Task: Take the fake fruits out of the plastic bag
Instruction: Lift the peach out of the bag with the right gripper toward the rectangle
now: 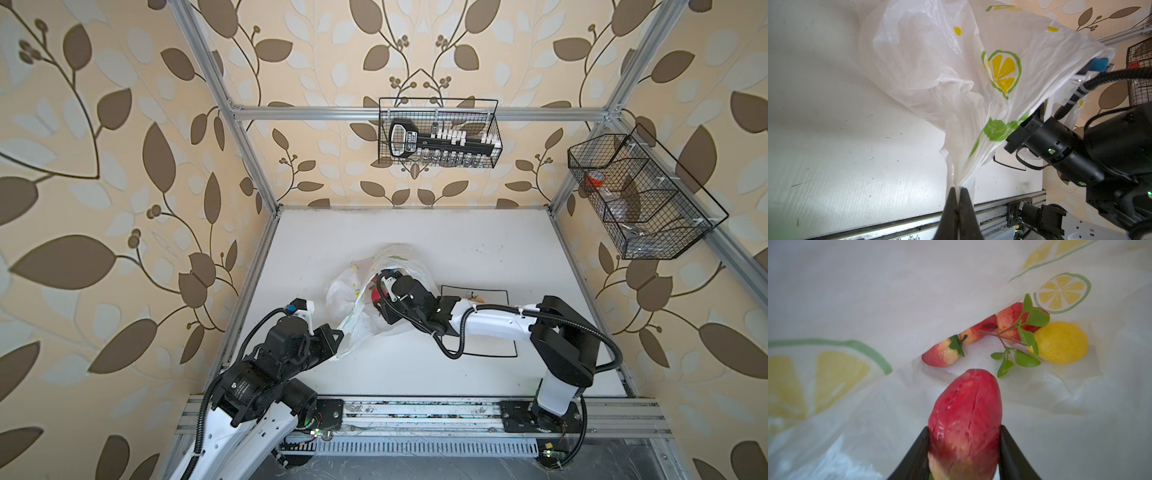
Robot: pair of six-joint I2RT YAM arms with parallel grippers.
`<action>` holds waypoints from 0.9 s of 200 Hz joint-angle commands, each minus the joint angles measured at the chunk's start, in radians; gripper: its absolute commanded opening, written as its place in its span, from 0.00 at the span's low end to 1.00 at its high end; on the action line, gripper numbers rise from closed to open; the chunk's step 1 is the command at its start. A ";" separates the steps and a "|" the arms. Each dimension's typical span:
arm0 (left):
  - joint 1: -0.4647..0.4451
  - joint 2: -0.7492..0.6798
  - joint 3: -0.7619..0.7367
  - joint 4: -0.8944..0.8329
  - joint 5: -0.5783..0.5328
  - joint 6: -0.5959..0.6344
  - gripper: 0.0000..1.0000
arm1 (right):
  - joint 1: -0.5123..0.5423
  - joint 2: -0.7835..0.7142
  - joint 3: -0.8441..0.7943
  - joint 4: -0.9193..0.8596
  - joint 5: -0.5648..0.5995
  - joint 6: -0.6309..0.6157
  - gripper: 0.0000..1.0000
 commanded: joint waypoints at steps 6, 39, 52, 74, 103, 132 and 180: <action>-0.010 -0.004 0.000 0.013 -0.032 -0.003 0.00 | 0.000 -0.048 -0.033 -0.017 -0.007 -0.068 0.34; -0.009 -0.008 -0.005 0.011 -0.033 -0.003 0.00 | -0.005 0.004 -0.032 -0.095 0.120 -0.062 0.34; -0.010 -0.010 -0.005 0.006 -0.034 -0.003 0.00 | -0.008 0.018 -0.038 -0.096 0.130 -0.051 0.34; -0.008 -0.013 -0.001 0.002 -0.037 -0.003 0.00 | -0.005 0.020 -0.040 -0.090 0.111 -0.039 0.34; -0.010 -0.011 -0.001 0.008 -0.037 -0.001 0.00 | -0.004 -0.021 -0.052 -0.079 0.063 -0.061 0.34; -0.010 0.003 -0.008 0.043 -0.025 -0.002 0.00 | 0.009 -0.082 -0.063 -0.087 -0.008 -0.094 0.34; -0.010 0.046 0.003 0.093 -0.021 0.008 0.00 | 0.042 -0.200 -0.066 -0.145 -0.127 -0.141 0.34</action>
